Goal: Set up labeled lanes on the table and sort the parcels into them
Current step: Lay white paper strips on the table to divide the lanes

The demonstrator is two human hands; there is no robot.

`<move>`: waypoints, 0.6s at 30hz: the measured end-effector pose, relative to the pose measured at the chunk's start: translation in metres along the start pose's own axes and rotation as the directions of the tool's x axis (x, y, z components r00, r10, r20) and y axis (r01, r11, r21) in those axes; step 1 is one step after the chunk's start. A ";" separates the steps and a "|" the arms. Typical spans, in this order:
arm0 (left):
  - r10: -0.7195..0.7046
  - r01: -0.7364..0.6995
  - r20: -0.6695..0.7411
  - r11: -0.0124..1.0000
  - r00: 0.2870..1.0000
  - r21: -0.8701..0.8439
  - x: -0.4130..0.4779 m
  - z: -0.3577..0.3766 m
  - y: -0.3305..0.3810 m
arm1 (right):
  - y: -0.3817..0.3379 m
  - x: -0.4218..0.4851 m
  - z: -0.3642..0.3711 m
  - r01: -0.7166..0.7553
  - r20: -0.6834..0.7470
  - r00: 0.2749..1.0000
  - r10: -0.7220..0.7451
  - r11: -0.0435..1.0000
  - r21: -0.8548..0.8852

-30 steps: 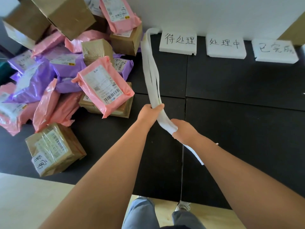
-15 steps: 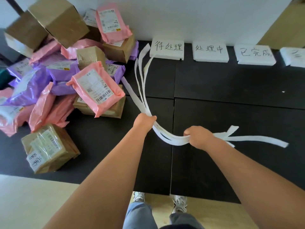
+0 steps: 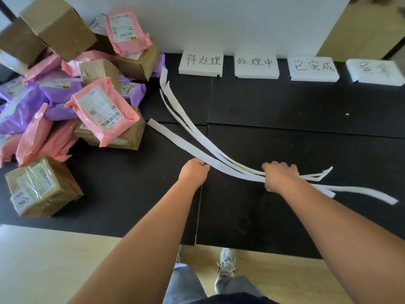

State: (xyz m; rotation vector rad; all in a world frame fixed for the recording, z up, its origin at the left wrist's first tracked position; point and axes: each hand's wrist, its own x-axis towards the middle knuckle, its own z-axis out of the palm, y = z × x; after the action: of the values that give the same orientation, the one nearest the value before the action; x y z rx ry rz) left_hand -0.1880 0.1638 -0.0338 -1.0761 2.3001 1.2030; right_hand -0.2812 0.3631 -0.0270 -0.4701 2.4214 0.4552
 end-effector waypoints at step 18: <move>0.487 -0.360 -0.010 0.658 0.873 0.662 0.042 0.013 0.011 | -0.040 0.033 0.012 0.215 -0.244 0.956 -0.162 0.953 0.214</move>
State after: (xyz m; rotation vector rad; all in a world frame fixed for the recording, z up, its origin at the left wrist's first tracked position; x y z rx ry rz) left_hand -0.2241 0.1587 -0.0602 -0.4025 2.8869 0.3252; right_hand -0.2819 0.3258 -0.0655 -0.6703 2.5699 0.0257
